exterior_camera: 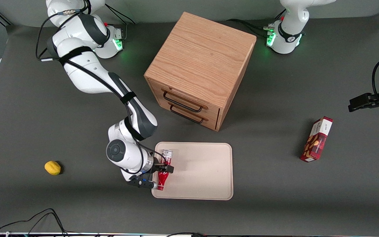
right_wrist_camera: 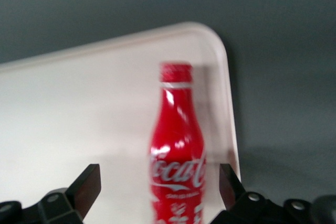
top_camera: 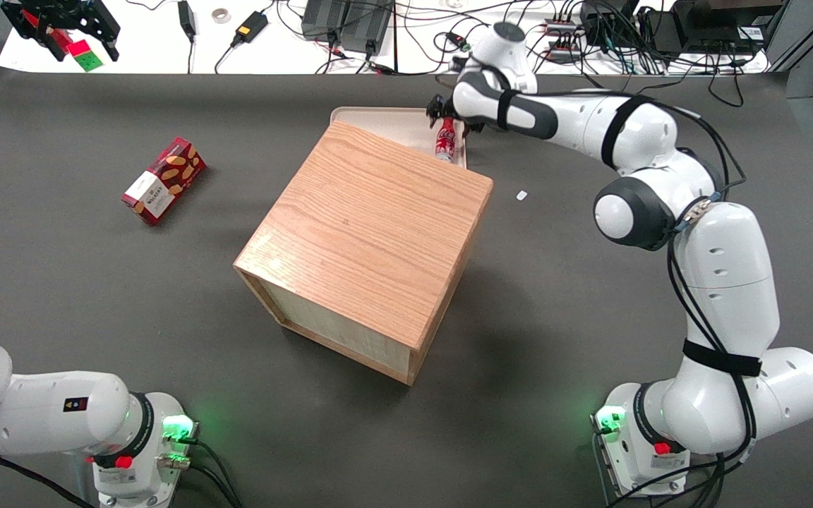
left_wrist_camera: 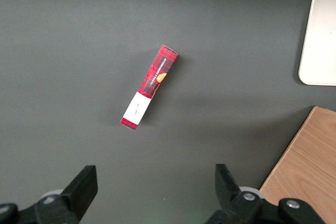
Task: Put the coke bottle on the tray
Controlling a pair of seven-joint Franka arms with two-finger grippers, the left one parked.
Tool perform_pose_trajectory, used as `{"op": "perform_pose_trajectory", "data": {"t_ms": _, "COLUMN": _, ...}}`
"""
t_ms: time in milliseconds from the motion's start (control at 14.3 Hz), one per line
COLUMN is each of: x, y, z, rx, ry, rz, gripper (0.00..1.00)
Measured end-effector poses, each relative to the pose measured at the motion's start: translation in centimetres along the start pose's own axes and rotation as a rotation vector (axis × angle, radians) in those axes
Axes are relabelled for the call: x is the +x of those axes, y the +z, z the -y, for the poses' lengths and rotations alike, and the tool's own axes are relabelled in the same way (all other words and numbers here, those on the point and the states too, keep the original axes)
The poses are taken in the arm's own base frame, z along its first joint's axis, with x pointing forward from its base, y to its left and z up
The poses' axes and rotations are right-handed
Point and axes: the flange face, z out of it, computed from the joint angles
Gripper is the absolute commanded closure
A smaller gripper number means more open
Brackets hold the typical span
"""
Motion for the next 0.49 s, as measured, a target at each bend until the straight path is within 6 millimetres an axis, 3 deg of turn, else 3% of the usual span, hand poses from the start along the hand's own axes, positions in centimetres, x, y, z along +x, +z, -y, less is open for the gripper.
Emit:
{"op": "perform_pose_trajectory", "data": {"t_ms": 140, "x": 0.6, "y": -8.1, "z": 1.9, "rx": -0.007, "ry": -0.023, "rz": -0.019, "gripper": 0.00}}
{"op": "perform_pose_trajectory", "data": {"t_ms": 280, "x": 0.0, "y": -18.3, "z": 2.5, "rx": -0.049, "ry": -0.034, "rz": -0.006, "gripper": 0.00}}
{"op": "perform_pose_trajectory", "data": {"t_ms": 350, "x": -0.4, "y": -23.9, "z": 1.7, "rx": -0.077, "ry": -0.026, "rz": 0.001, "gripper": 0.00}}
{"op": "perform_pose_trajectory", "data": {"t_ms": 490, "x": -1.9, "y": -34.3, "z": -2.2, "rx": -0.164, "ry": 0.004, "rz": 0.028, "gripper": 0.00}}
